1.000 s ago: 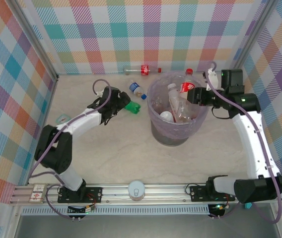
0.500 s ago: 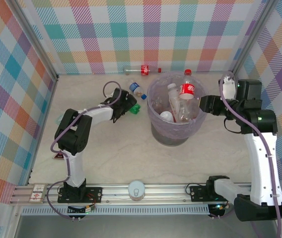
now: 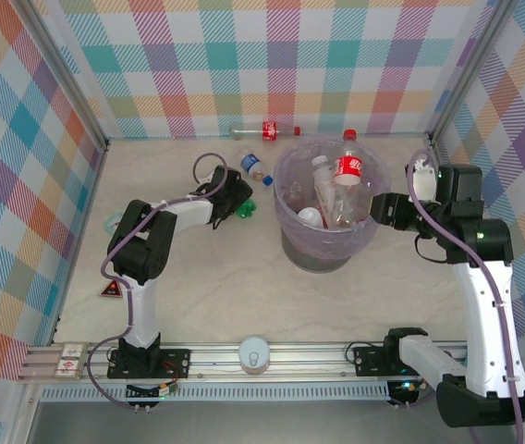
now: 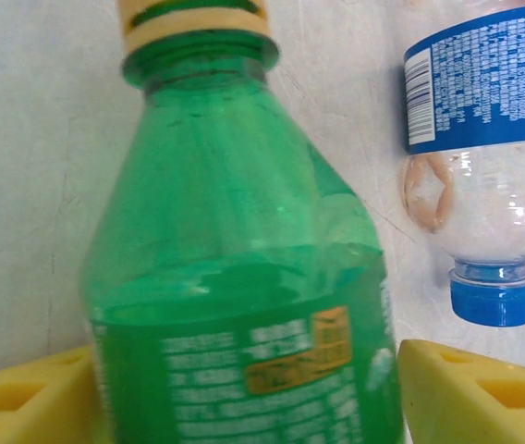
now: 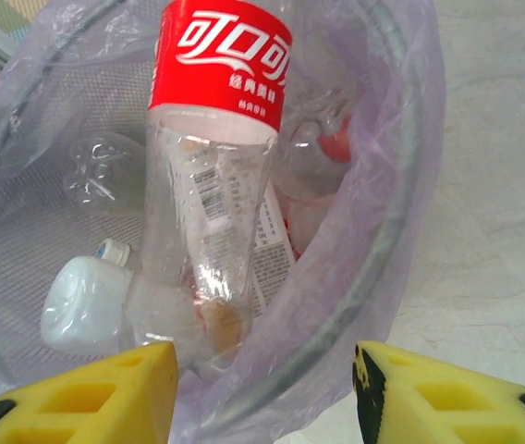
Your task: Put the plastic bottles in the bin
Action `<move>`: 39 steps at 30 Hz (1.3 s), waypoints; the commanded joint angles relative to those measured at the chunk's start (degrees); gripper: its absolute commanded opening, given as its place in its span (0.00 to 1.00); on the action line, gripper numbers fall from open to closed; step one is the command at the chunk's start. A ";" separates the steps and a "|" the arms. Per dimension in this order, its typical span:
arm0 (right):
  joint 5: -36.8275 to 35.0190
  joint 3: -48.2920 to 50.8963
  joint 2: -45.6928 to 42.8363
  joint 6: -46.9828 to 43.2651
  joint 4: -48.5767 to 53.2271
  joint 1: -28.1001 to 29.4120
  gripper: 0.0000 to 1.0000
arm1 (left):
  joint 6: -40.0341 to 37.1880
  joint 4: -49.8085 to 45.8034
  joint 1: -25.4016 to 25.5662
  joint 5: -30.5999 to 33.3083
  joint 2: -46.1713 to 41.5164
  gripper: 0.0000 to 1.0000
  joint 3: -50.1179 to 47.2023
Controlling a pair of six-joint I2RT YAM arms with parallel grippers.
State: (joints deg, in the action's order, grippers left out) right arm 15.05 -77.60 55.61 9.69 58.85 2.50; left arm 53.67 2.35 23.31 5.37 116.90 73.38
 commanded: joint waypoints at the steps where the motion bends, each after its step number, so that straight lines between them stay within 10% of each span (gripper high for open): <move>1: 7.46 2.25 -3.13 3.81 -3.98 -0.44 0.54 | 1.35 1.92 -1.20 -1.29 1.42 0.72 -0.67; 19: -2.46 5.81 -3.40 5.28 -9.78 -0.80 0.51 | -10.56 -9.80 0.02 2.90 -23.56 0.46 -4.11; 30: -3.21 10.43 -1.72 7.36 -14.71 -0.85 0.46 | -27.05 -22.91 15.22 17.34 -40.60 0.46 9.27; 39: -3.27 12.39 -0.23 7.47 -15.95 -0.87 0.37 | -32.11 -21.39 23.13 11.80 -38.28 0.41 17.60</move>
State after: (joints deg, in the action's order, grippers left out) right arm 11.55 -65.63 55.31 16.78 44.69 1.83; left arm 26.15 -16.97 43.57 18.55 75.46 87.39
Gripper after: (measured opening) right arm 0.374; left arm 0.530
